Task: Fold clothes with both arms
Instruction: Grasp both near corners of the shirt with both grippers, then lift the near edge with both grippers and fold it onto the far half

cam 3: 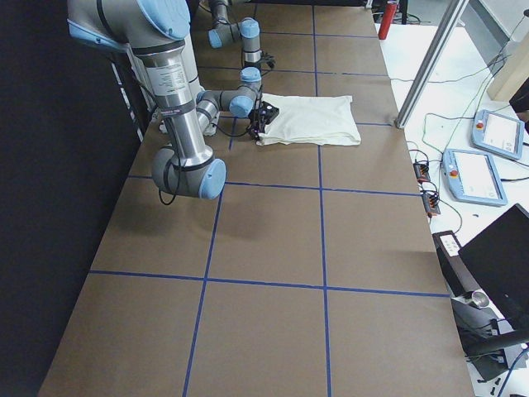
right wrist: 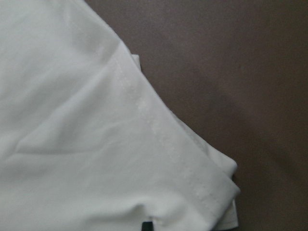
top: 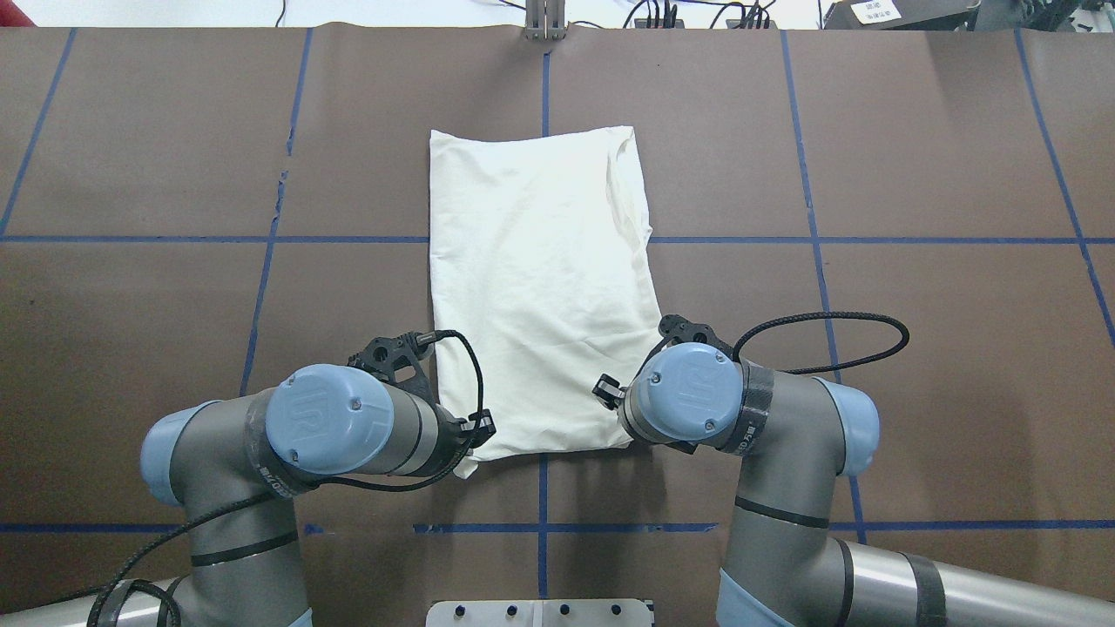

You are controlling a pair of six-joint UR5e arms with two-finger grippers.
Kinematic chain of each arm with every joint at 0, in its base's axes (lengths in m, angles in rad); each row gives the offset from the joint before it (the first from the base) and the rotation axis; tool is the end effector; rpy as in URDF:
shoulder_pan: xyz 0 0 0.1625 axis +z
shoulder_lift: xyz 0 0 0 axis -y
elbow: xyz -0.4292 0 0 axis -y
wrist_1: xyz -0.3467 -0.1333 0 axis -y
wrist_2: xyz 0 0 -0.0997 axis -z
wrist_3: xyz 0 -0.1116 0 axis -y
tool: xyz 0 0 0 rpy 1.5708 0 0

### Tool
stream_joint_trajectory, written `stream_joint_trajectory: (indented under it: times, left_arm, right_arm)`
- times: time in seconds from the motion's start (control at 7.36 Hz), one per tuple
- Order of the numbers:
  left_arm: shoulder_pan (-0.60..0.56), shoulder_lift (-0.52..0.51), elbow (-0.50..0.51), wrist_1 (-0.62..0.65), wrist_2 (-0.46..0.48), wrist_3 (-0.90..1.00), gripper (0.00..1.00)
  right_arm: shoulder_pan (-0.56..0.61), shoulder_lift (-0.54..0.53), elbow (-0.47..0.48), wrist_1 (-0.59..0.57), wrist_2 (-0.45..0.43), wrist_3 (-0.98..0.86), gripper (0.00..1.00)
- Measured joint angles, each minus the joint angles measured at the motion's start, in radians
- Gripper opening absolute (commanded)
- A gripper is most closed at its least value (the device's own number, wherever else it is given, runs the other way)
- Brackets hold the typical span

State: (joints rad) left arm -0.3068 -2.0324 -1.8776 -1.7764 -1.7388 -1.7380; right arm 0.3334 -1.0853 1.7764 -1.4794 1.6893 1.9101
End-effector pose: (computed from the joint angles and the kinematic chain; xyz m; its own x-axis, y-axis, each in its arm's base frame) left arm 0.5254 -0.2867 0.2852 0.5007 -0.3307 -0.8000 0.2528 0.9397 -0.2303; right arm -0.5430 -0.3152 0.3294 0.5500 0.5402 0.6369 -0.4552 0.8333 -0.3137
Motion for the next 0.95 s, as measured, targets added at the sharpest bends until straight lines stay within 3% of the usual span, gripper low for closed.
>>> stream_joint_trajectory:
  times: [0.54, 0.68, 0.95]
  left_arm:
    - [0.0, -0.003, -0.006, 0.001, -0.001, 0.0, 0.0]
    - [0.0, 0.001, -0.027, 0.002, -0.002, 0.001, 0.0]
    - [0.021, 0.019, -0.103, 0.008, -0.002, 0.003, 0.0]
  right_arm:
    - [0.007, 0.014, 0.003, 0.002, 0.001, -0.007, 0.0]
    - [0.009, 0.009, 0.027, 0.002, 0.005, -0.008, 0.0]
    - [-0.013, -0.04, 0.161, -0.005, 0.026, -0.008, 0.0]
